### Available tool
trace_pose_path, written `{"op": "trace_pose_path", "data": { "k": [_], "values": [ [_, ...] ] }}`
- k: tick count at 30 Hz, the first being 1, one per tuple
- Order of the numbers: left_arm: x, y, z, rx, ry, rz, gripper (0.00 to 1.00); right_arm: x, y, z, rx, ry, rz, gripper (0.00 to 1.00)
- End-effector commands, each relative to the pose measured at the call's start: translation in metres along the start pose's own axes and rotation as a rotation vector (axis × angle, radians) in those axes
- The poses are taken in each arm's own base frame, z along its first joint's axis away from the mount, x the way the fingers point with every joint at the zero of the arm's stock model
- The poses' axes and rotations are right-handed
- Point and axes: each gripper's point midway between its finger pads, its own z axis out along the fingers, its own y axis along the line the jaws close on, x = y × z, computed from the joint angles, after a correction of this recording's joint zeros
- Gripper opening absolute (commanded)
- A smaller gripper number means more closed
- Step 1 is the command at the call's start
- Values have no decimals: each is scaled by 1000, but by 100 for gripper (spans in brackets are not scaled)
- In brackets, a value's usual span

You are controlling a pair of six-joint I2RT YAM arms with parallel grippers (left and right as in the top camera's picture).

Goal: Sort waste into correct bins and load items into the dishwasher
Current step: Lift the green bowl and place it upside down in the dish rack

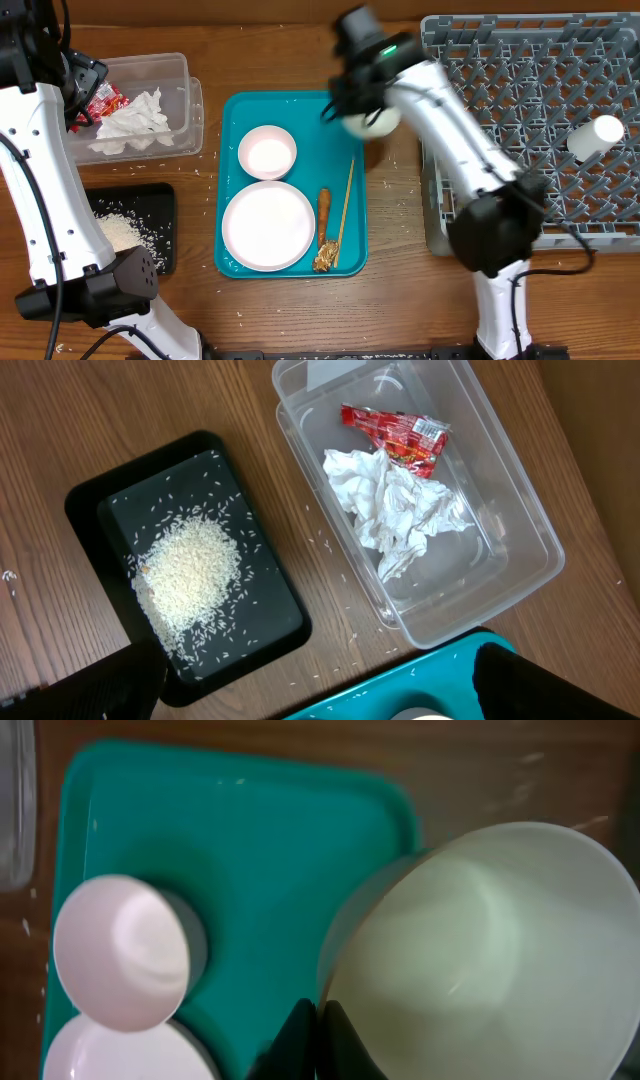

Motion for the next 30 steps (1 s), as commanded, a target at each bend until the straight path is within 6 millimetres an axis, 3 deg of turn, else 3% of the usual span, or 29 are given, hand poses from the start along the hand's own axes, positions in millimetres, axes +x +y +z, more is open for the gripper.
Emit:
{"op": "trace_pose_path", "data": {
  "k": [1,2,8,14,17,21,26,30],
  "values": [
    [1,0,-4,7,-7,-10,100,-44,-49,-75,-15,-188,103,4],
    [1,0,-5,7,-7,-9,100,-58,-80,-90,-53,-234,149,4],
    [1,0,-5,7,-7,-9,100,-86,-182,-131,-316,-367,317,4],
    [1,0,-4,7,-7,-10,100,-85,-262,-170,-671,-512,353,4],
    [1,0,-5,7,-7,-9,100,-75,-282,-162,-786,-512,373,4],
    [1,0,-5,7,-7,-9,100,-59,-302,-120,-831,-442,471,4],
    [1,0,-5,8,-7,-9,100,-49,-308,-81,-854,-375,537,3],
    [1,0,-5,8,-7,-9,100,-49,-313,-74,-828,-371,547,4]
  ]
}}
